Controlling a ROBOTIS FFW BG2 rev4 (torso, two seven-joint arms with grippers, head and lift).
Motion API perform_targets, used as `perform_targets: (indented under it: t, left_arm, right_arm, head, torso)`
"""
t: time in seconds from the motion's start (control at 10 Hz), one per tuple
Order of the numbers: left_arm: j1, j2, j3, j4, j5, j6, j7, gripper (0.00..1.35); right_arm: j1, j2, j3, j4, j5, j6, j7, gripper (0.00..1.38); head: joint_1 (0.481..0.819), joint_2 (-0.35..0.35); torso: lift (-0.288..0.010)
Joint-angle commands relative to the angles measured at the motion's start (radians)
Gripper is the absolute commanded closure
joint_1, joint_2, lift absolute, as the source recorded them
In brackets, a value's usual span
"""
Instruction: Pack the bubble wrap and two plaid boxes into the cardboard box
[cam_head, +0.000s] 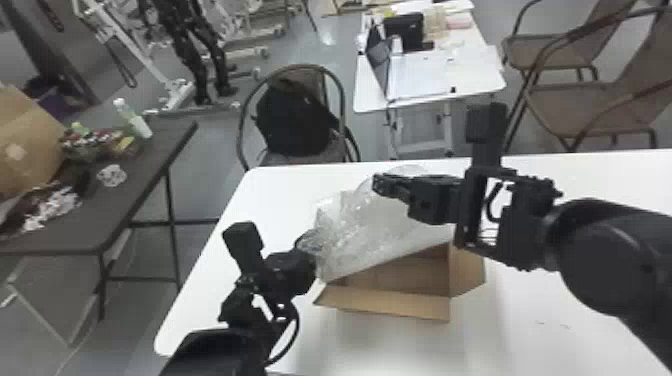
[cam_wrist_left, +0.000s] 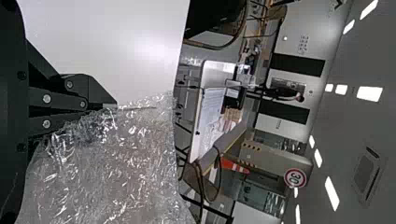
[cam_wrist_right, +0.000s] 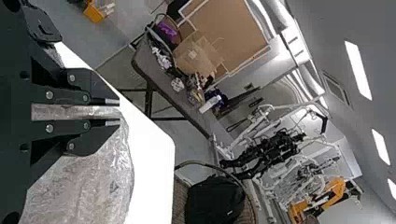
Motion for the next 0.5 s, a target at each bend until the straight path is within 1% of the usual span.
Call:
perform_targets:
  t: [0.0,0.1,0.2,0.3,0.4]
  left_arm:
    - [0.000,0.000,0.000,0.000,0.000,0.001,0.000,1.22]
    - [0.002,0.000,0.000,0.000,0.000,0.001,0.000,1.22]
    - [0.002,-0.003,0.000,0.000,0.000,-0.002,0.001,1.22]
    - [0.002,-0.006,0.000,0.000,0.000,-0.004,0.001,1.22]
    - [0.003,-0.008,0.002,0.000,0.000,-0.008,0.001,1.22]
  right_arm:
    - [0.026,0.007,-0.039,-0.017,-0.018,0.003,-0.004,0.19]
    - [0.053,0.024,-0.106,-0.048,-0.001,0.028,-0.004,0.03]
    - [0.081,0.040,-0.187,-0.096,0.031,0.066,-0.004,0.13]
    - [0.110,0.049,-0.256,-0.145,0.076,0.098,-0.004,0.19]
    - [0.138,0.052,-0.315,-0.191,0.137,0.108,-0.004,0.22]
  head:
    - [0.695,0.350]
    - [0.695,0.350]
    - [0.695,0.350]
    - [0.695,0.350]
    - [0.695,0.350]
  torso:
    - [-0.037]
    - [-0.037]
    - [-0.037]
    - [-0.037]
    - [-0.037]
